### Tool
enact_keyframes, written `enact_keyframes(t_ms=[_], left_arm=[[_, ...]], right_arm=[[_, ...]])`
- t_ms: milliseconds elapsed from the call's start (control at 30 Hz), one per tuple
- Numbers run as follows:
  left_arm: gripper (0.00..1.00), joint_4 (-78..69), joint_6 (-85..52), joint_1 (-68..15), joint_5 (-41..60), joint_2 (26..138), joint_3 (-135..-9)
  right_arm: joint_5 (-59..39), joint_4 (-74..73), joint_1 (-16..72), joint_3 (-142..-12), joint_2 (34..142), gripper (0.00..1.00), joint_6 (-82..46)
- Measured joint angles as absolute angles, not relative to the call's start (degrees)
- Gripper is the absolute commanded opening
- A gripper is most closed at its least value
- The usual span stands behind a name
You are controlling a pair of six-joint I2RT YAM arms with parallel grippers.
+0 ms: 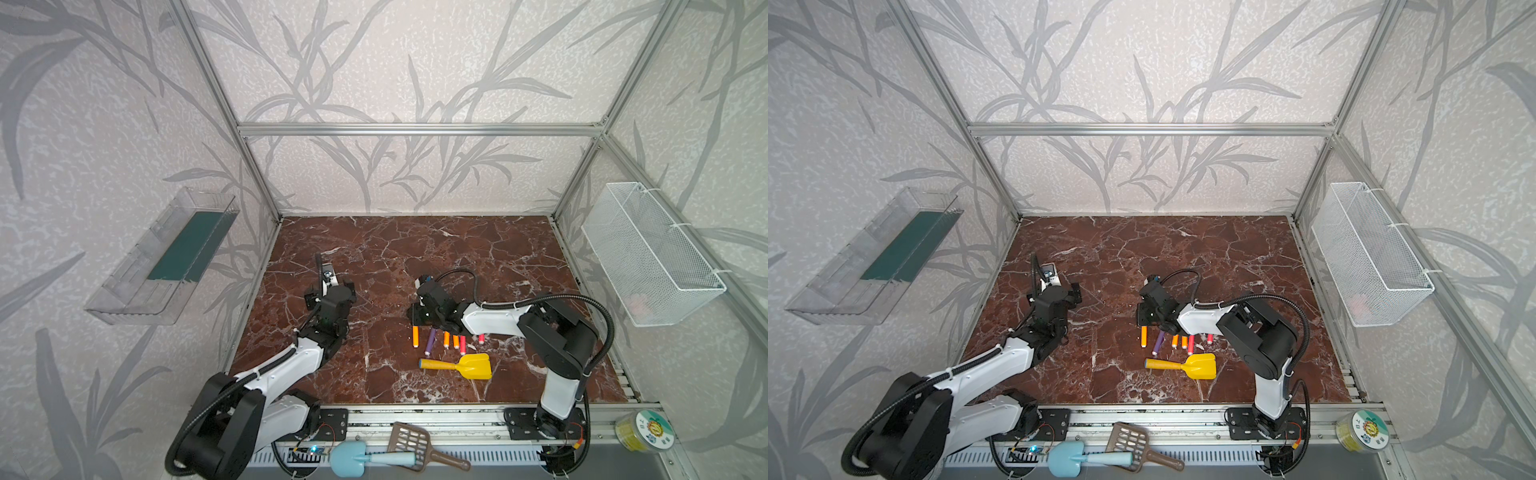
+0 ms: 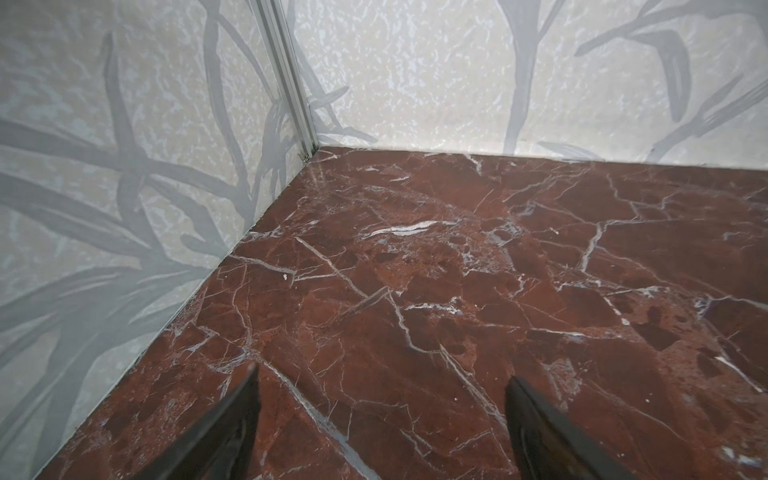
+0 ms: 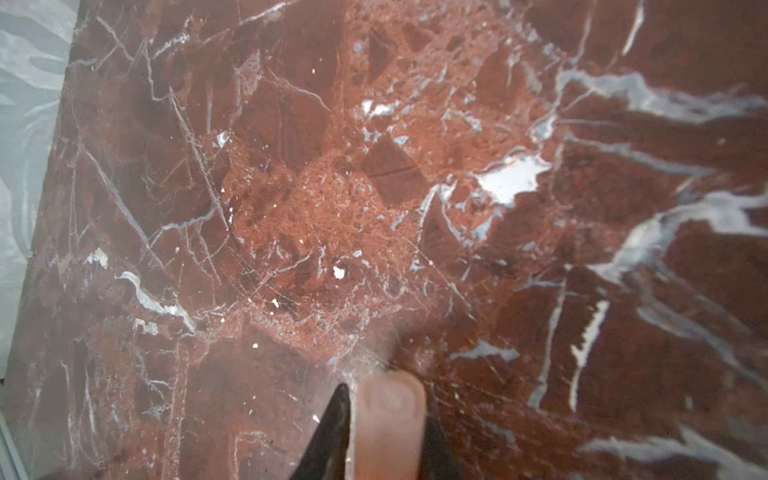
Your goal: Insert the pens into the pen caps
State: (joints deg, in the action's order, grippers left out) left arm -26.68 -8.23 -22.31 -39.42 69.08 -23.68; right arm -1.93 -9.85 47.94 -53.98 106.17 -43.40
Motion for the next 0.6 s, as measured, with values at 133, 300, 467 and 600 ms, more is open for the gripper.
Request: enact_keyframes(t_ms=[133,300,467,600], left_arm=[[0.99,-32.29,-4.40,-20.14,-45.08,76.27,-26.87],[0.98,-42.11,1.80,-16.64,-49.43,84.07,-28.77],[0.97,-52.27,8.27,-14.39,-49.39,88.03,-28.73],[0.94,-47.86,8.16,-13.76,-47.00,86.59,-29.08]], right_arm=[[-0.64,-7.22,47.94,-53.93,104.09,0.54,-41.98],[4.08,-0.51,47.94,-53.69,95.44,0.74,-40.71],[13.32,4.86,47.42,-51.62,79.88,0.78,-40.18],[23.38,9.69,42.39,-51.79,71.16,0.85,-37.54]])
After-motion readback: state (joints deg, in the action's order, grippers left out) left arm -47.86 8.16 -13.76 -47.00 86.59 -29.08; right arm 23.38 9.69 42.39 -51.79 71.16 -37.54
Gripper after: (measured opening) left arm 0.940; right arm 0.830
